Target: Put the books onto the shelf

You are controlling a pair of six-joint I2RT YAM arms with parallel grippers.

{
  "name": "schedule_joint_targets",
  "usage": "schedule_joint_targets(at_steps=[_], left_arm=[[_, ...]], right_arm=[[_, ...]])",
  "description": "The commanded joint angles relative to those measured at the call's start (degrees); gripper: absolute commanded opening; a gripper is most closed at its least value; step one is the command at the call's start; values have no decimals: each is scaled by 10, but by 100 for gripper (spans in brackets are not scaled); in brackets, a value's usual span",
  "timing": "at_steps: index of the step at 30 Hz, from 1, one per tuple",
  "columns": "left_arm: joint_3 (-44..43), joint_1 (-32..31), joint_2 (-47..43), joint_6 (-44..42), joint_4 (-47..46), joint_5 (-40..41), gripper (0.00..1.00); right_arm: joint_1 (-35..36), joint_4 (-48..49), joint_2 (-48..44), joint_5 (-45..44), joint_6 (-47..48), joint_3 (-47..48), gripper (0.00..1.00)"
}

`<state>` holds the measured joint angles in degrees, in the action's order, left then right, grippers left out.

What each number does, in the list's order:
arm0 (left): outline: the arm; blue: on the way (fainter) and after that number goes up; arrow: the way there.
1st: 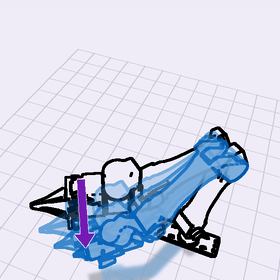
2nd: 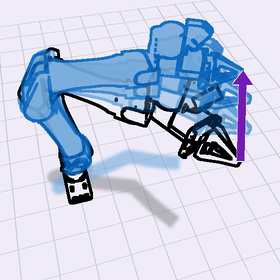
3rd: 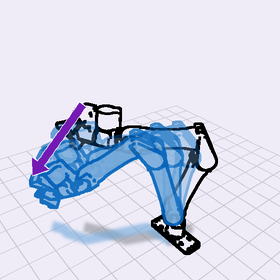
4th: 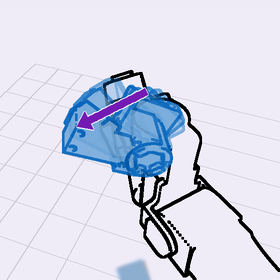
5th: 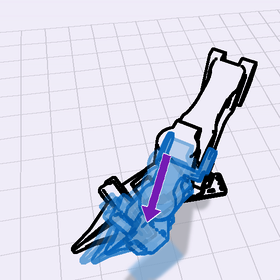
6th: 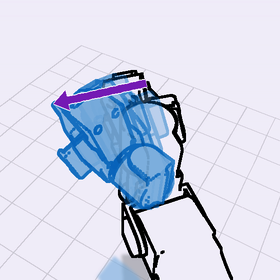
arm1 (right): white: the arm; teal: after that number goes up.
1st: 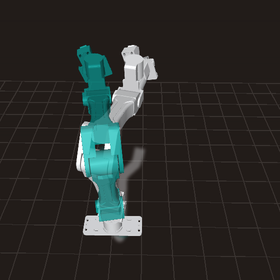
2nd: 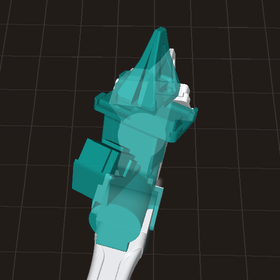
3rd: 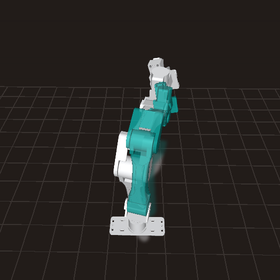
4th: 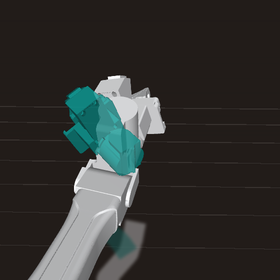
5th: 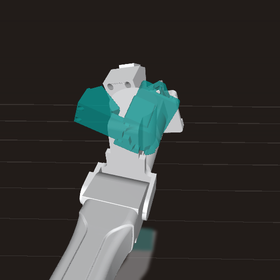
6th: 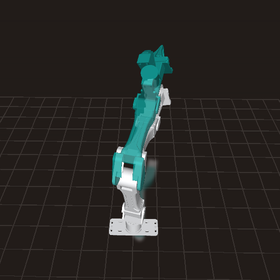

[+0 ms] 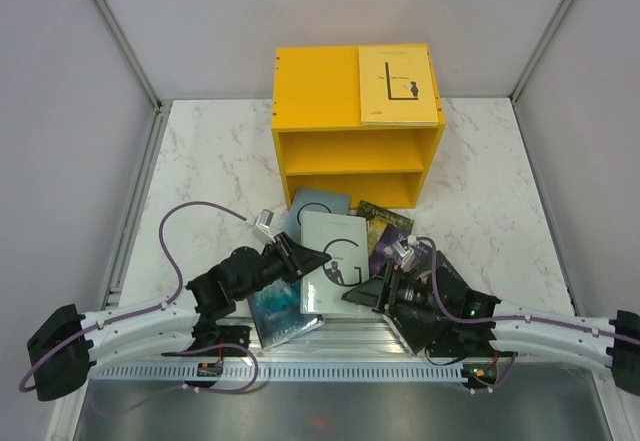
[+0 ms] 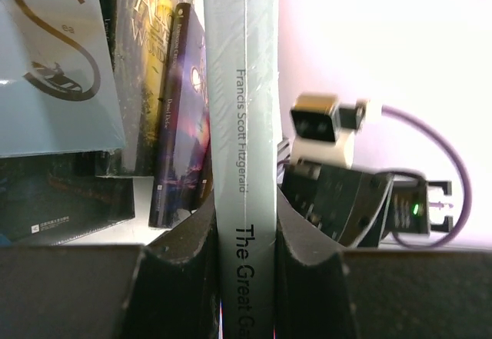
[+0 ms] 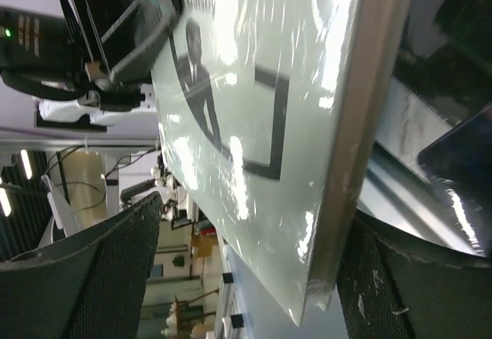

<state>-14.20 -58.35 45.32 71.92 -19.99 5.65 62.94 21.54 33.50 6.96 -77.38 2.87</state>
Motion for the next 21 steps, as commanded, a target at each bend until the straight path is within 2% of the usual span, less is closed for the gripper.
schedule_joint_targets(at_steps=[1,4,5,8,12,17,21], left_arm=[[4,-1,-42,41,-105,44,2],[16,-1,-72,45,-94,53,2],[17,-1,-81,47,-78,55,2],[30,-1,-116,51,-55,62,2],[45,-1,-146,59,-41,66,2],[52,-1,-144,63,-37,67,2],[51,-1,-126,64,-42,63,2]], right_arm=[[108,155,53,-161,-25,-39,86],[153,208,84,-233,-36,-45,79],[160,208,83,-263,-36,-43,75],[179,195,59,-322,-32,-41,73],[184,163,28,-362,-21,-34,68],[184,188,53,-369,-16,-15,60],[187,282,108,-346,-9,-4,49]])
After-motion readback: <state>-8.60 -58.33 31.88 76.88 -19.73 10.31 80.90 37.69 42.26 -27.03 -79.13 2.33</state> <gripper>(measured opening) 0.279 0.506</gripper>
